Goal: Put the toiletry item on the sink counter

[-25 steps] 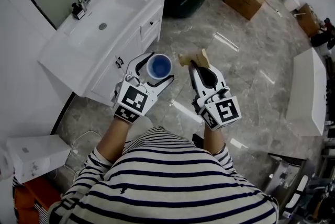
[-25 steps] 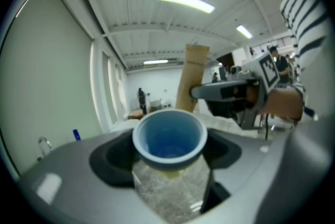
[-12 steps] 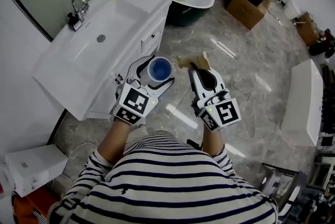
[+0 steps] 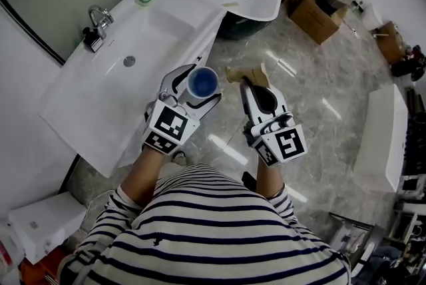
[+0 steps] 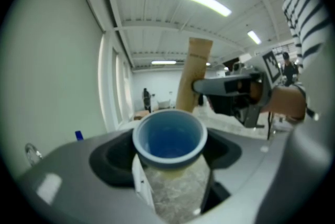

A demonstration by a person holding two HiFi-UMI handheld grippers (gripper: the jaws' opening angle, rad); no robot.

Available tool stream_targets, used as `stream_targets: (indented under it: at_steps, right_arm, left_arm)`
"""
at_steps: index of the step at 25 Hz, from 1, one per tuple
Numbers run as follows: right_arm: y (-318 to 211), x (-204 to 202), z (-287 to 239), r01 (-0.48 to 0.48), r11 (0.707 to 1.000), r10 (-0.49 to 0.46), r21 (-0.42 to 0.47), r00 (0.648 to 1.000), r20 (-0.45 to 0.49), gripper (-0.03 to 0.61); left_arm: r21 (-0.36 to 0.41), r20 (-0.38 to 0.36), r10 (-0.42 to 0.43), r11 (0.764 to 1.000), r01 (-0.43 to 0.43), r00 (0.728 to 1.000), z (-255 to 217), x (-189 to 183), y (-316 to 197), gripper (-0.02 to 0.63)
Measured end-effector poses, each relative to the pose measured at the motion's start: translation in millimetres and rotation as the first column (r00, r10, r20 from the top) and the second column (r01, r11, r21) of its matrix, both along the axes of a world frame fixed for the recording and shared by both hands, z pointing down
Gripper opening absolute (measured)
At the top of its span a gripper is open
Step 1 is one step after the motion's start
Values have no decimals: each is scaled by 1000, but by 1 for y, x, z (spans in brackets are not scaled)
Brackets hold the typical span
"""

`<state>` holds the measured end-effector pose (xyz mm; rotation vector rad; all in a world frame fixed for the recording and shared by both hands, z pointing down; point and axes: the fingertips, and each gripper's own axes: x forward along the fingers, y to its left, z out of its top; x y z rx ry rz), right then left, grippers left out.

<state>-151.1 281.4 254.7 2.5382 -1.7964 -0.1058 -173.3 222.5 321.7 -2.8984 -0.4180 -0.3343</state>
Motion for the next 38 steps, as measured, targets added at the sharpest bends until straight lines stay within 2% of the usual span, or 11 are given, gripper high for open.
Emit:
stream_targets:
  at_steps: [5,9,17,21,30,38]
  right_arm:
    - [-21,34,6,9,1000,-9,-7,1000,12,29]
    - [-40,78,12,42,999,-42,0,999,23,29]
    - [-82,190,3,154,988,-154,19,988,15,29]
    - [-97,230,-4,217,976,-217,24,976,0,29]
    - [-127,287,-6,303,951,-305,58,952,20,29]
    - [-181,316,3,359,933,-359,15,933,4,29]
  left_arm:
    - [-15,20,1,1000,-1,1000,11,29,-16,374]
    - [-14,28,-18,1000,19,999,16,68,-30,374]
    - [5,11,-118,993,118,993,8,178,-73,374]
    - [16,4,-181,983,181,983,4,218,-90,374]
    - [34,19,-282,959,281,959,4,266,-121,374]
    - [18,18,-344,939,343,939,11,298,-173,374]
